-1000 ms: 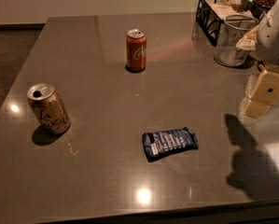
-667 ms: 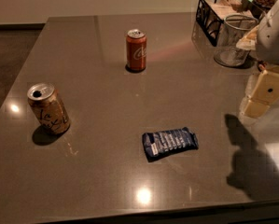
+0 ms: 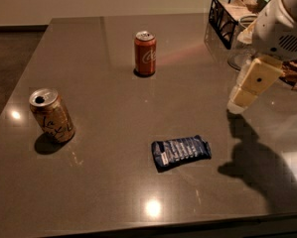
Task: Move coke can near orange can
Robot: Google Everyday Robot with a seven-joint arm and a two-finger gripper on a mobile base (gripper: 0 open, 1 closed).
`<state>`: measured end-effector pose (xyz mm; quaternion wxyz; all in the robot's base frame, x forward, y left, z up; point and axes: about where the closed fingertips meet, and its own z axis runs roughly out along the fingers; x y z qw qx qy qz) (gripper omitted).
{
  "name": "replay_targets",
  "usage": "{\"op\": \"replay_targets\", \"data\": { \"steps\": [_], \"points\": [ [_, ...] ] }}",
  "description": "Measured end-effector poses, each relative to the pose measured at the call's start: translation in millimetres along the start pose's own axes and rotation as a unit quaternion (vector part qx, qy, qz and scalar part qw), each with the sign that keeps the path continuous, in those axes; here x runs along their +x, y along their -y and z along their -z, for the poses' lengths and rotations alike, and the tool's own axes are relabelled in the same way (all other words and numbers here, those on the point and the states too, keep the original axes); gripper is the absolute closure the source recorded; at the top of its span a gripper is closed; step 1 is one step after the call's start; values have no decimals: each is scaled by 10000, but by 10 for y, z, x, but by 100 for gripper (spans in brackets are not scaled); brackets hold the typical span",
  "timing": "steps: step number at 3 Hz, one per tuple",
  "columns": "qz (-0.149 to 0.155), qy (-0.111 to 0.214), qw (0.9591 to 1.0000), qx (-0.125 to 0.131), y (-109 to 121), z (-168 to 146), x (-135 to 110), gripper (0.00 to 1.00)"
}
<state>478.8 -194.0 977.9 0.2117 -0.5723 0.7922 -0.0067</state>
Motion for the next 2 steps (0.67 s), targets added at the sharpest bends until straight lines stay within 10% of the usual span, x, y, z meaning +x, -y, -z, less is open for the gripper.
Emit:
{"op": "replay_targets", "data": {
  "steps": [2],
  "points": [
    [-151,580,9982,-18,295,-335,-598,0]
  ]
}}
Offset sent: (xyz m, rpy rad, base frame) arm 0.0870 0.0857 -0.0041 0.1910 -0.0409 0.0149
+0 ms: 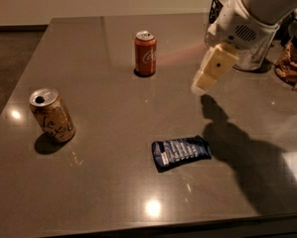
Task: Move coke can near orange can
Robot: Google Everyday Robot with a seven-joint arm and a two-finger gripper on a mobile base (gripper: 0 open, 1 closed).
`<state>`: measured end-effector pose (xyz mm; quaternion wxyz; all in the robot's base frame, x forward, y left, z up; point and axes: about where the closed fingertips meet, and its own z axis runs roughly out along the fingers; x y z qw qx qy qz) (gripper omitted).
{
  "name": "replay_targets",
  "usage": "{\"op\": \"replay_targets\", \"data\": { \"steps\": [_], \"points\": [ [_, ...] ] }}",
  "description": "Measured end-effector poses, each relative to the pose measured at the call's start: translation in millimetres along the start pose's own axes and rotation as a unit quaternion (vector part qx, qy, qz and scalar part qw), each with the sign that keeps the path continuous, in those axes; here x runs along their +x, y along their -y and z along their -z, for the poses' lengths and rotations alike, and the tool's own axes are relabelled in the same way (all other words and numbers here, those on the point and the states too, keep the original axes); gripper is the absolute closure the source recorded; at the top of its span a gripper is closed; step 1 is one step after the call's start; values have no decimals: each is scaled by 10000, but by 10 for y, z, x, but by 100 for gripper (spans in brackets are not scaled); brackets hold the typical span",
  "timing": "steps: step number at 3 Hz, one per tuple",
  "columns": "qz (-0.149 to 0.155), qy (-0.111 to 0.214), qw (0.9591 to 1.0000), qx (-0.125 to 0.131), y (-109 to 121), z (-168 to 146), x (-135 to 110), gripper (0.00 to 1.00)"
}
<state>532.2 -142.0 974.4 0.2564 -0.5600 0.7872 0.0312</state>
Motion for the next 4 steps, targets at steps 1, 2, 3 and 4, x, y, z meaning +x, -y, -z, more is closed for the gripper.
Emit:
{"op": "replay_targets", "data": {
  "steps": [1,2,3,4],
  "points": [
    [-72,315,9994,-79,114,-218,-291,0],
    [-234,583,9979,-186,213,-492,-571,0],
    [-448,773,9956,-276,322,-739,-823,0],
    [-590,878,9941,-225,470,-968,-1055,0]
  ]
}}
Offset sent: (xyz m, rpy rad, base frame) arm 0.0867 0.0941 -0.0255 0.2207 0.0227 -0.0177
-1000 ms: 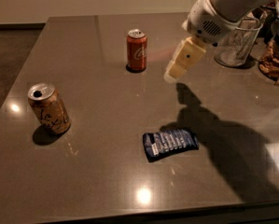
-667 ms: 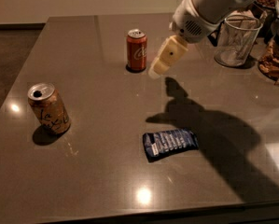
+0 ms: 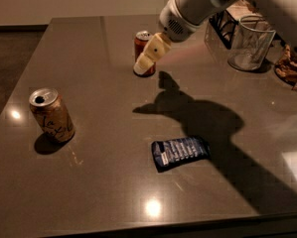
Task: Move coke can near orange can
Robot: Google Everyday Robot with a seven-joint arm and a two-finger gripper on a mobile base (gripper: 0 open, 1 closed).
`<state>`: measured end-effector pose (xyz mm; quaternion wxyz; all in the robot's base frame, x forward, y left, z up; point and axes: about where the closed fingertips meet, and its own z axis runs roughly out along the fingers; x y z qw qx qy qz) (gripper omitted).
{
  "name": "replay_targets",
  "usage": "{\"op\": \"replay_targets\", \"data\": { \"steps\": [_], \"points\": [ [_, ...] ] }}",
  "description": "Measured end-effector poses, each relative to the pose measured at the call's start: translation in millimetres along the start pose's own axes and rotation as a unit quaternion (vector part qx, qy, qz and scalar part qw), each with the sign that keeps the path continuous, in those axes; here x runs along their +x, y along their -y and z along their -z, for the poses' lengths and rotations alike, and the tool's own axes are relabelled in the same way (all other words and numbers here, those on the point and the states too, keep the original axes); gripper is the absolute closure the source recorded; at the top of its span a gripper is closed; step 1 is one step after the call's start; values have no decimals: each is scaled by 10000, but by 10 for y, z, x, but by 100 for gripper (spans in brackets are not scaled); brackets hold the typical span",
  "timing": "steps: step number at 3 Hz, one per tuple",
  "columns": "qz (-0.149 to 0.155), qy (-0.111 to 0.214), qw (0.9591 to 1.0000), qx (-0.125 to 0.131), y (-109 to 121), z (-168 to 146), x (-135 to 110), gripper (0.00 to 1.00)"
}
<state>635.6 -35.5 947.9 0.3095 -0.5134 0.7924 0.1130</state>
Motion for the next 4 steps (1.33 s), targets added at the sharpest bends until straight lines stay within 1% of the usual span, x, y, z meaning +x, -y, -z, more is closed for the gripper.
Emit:
{"op": "replay_targets", "data": {
  "steps": [1,2,3,4],
  "points": [
    [-174,4,9997,186,230,-156,-89,0],
    [-325,-64,9990,294,441,-275,-103,0],
    [-388,-150,9987,290,530,-428,-151,0],
    [-454,-183,9986,209,562,-560,-222,0]
  ]
}}
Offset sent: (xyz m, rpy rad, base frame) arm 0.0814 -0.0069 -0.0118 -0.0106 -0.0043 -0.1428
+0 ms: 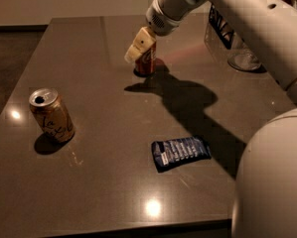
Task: Move coke can near orange can
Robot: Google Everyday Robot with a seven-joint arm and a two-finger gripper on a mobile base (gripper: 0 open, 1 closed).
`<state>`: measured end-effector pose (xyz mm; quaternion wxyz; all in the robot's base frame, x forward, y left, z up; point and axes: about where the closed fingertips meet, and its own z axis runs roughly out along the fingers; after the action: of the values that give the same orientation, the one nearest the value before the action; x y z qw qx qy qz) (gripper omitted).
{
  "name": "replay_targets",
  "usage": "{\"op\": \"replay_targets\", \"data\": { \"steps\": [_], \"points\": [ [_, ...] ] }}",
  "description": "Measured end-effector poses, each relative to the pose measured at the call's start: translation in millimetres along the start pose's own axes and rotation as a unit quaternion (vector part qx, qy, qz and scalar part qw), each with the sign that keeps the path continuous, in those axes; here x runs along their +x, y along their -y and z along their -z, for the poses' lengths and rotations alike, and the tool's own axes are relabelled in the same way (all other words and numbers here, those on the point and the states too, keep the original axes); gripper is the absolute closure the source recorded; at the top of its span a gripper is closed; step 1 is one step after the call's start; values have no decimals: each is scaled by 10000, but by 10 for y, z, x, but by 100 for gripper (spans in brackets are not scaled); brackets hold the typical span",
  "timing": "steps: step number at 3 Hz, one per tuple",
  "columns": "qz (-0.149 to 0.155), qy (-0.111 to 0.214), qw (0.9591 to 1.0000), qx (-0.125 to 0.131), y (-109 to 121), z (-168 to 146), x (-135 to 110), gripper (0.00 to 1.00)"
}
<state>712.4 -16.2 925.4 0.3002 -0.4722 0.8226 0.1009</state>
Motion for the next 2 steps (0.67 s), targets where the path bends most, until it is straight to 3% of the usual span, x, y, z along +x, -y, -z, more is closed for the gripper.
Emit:
{"op": "replay_targets", "data": {
  "steps": [2],
  "points": [
    [7,-23,9999,-164,-46,-80,-40,41]
  ]
}}
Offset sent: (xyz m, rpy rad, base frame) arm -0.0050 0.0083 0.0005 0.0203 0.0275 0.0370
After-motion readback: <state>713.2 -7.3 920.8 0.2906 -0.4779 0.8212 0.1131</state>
